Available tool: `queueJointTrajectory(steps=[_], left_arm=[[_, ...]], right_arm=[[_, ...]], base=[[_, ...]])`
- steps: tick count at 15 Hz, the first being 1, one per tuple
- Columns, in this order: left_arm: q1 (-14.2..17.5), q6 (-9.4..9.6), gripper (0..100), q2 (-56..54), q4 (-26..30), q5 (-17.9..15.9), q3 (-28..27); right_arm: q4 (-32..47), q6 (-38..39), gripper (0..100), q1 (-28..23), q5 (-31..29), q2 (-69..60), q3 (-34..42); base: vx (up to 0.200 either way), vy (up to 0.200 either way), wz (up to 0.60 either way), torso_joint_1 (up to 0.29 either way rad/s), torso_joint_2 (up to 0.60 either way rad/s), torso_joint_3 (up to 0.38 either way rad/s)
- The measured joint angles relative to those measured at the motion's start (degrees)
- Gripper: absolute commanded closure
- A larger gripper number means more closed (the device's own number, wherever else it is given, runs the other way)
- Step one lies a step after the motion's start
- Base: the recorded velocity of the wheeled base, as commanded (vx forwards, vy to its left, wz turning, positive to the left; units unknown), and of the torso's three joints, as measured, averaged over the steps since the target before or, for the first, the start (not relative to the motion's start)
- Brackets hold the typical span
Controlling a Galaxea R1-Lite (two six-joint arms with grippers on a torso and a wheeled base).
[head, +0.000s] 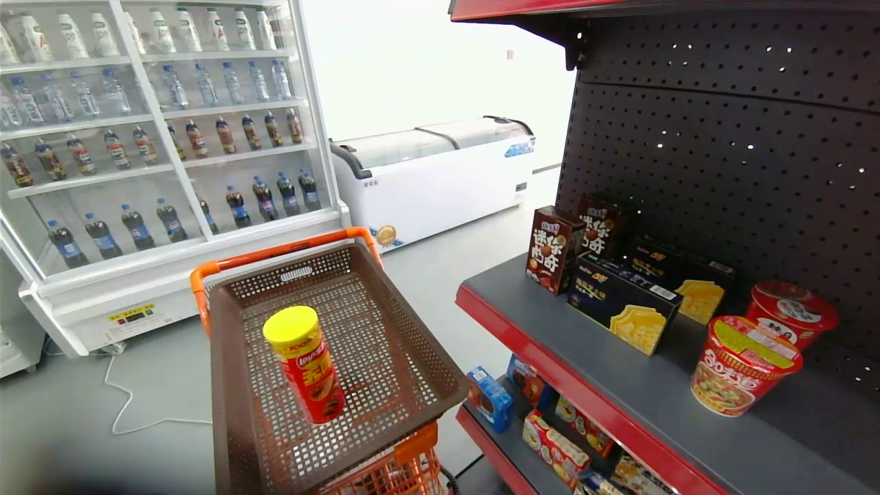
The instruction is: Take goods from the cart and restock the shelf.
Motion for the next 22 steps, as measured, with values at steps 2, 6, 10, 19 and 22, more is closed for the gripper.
queueJointTrajectory(steps=[2, 6, 10, 19, 22], left_arm=[[2.8, -0.77, 0, 10.2, -1.4, -6.3, -3.0], [9.0, -1.21, 0, 31.5, -17.2, -20.5, -4.5], [10.3, -0.99, 0, 48.4, -39.6, -26.6, 1.7], [5.5, -1.28, 0, 71.0, -60.4, -28.4, 4.7], [4.1, -0.82, 0, 78.8, -66.6, -28.4, 3.4]], right_arm=[[0.0, 0.0, 0, 0.0, 0.0, 0.0, 0.0], [0.0, 0.0, 0, 0.0, 0.0, 0.0, 0.0], [0.0, 0.0, 0, 0.0, 0.0, 0.0, 0.0], [0.0, 0.0, 0, 0.0, 0.0, 0.0, 0.0], [0.0, 0.0, 0, 0.0, 0.0, 0.0, 0.0]], base=[[0.0, 0.0, 0.0, 0.0, 0.0, 0.0], [0.0, 0.0, 0.0, 0.0, 0.0, 0.0], [0.0, 0.0, 0.0, 0.0, 0.0, 0.0], [0.0, 0.0, 0.0, 0.0, 0.0, 0.0], [0.0, 0.0, 0.0, 0.0, 0.0, 0.0]])
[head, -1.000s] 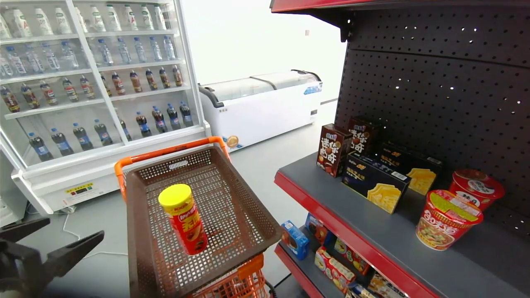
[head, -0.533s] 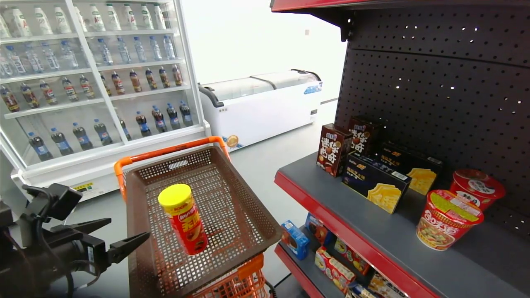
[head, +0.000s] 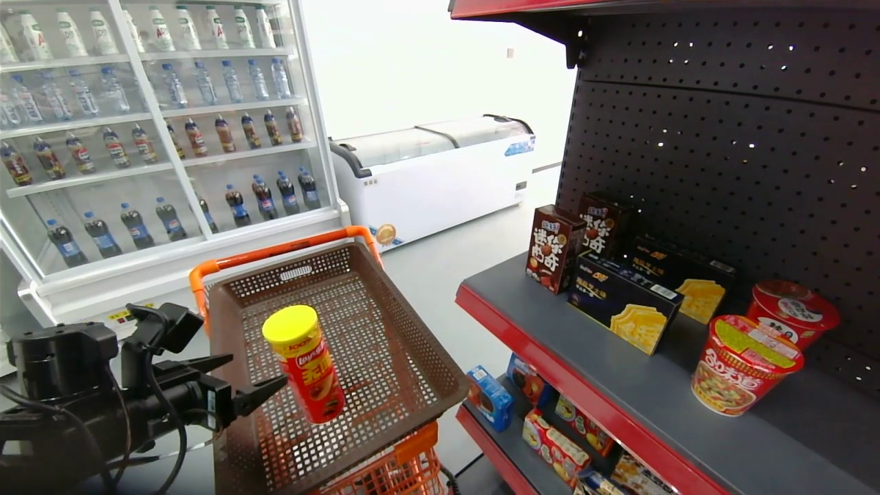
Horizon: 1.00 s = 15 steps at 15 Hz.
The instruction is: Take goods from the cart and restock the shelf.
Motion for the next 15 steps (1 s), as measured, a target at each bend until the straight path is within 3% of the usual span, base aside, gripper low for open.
queueJointTrajectory(steps=[6, 10, 15], left_arm=[[-3.1, 0.18, 0, 12.0, -3.0, 0.0, -8.7], [-6.0, 2.11, 0, 16.8, -3.4, 0.1, -12.0], [-8.0, 2.32, 0, 20.9, -3.2, 0.2, -14.5]], right_arm=[[0.0, 0.0, 0, 0.0, 0.0, 0.0, 0.0], [0.0, 0.0, 0, 0.0, 0.0, 0.0, 0.0], [0.0, 0.0, 0, 0.0, 0.0, 0.0, 0.0]], base=[[0.0, 0.0, 0.0, 0.0, 0.0, 0.0], [0.0, 0.0, 0.0, 0.0, 0.0, 0.0], [0.0, 0.0, 0.0, 0.0, 0.0, 0.0]])
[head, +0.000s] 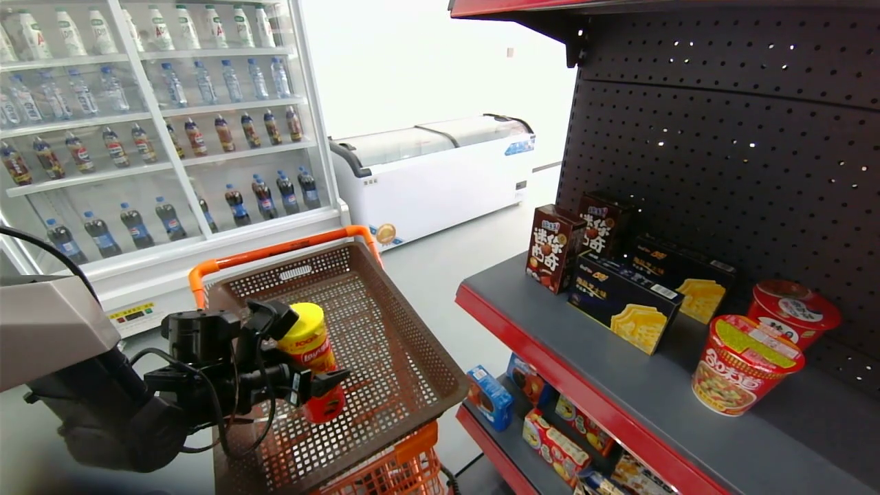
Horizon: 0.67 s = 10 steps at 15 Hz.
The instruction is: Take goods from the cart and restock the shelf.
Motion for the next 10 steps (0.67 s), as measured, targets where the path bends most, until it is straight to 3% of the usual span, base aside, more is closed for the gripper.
queueJointTrajectory(steps=[1, 2, 7, 9, 10], left_arm=[[-0.3, -0.05, 0, 0.5, 0.1, 0.0, -0.5], [-0.6, -0.07, 100, 0.8, 0.5, 0.3, -1.2], [-0.9, 0.04, 100, -0.4, 0.4, 1.7, -0.5], [-0.9, 2.22, 100, -3.2, 0.8, 2.3, 1.4], [-0.9, 2.33, 100, -5.3, 0.9, 2.5, 2.1]], right_arm=[[0.0, 0.0, 0, 0.0, 0.0, 0.0, 0.0], [0.0, 0.0, 0, 0.0, 0.0, 0.0, 0.0], [0.0, 0.0, 0, 0.0, 0.0, 0.0, 0.0], [0.0, 0.0, 0, 0.0, 0.0, 0.0, 0.0], [0.0, 0.0, 0, 0.0, 0.0, 0.0, 0.0]], base=[[0.0, 0.0, 0.0, 0.0, 0.0, 0.0], [0.0, 0.0, 0.0, 0.0, 0.0, 0.0], [0.0, 0.0, 0.0, 0.0, 0.0, 0.0], [0.0, 0.0, 0.0, 0.0, 0.0, 0.0], [0.0, 0.0, 0.0, 0.0, 0.0, 0.0]])
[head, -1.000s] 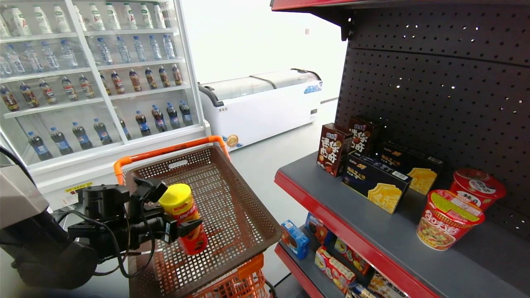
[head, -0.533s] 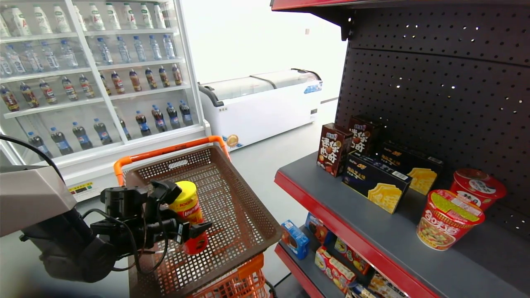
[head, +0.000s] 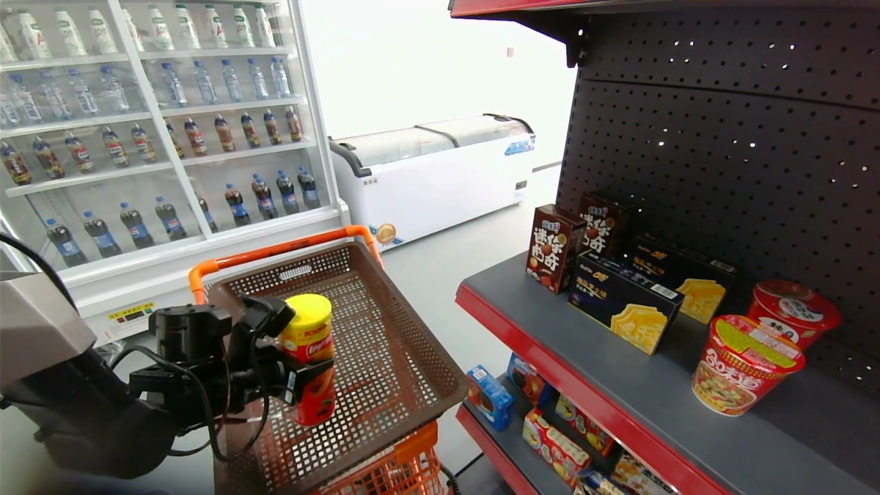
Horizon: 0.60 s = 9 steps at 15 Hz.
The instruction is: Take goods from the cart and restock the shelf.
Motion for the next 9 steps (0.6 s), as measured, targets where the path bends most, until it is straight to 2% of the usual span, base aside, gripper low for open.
queueJointTrajectory(steps=[2, 5, 9], left_arm=[[-0.2, -1.48, 100, -5.6, 3.0, 2.2, 0.8], [-0.3, -3.12, 100, -18.3, 15.5, 6.9, 0.6], [-0.2, -3.78, 100, -40.8, 30.6, 9.1, 2.8]], right_arm=[[0.0, 0.0, 0, 0.0, 0.0, 0.0, 0.0], [0.0, 0.0, 0, 0.0, 0.0, 0.0, 0.0], [0.0, 0.0, 0, 0.0, 0.0, 0.0, 0.0]], base=[[0.0, 0.0, 0.0, 0.0, 0.0, 0.0], [0.0, 0.0, 0.0, 0.0, 0.0, 0.0], [0.0, 0.0, 0.0, 0.0, 0.0, 0.0]])
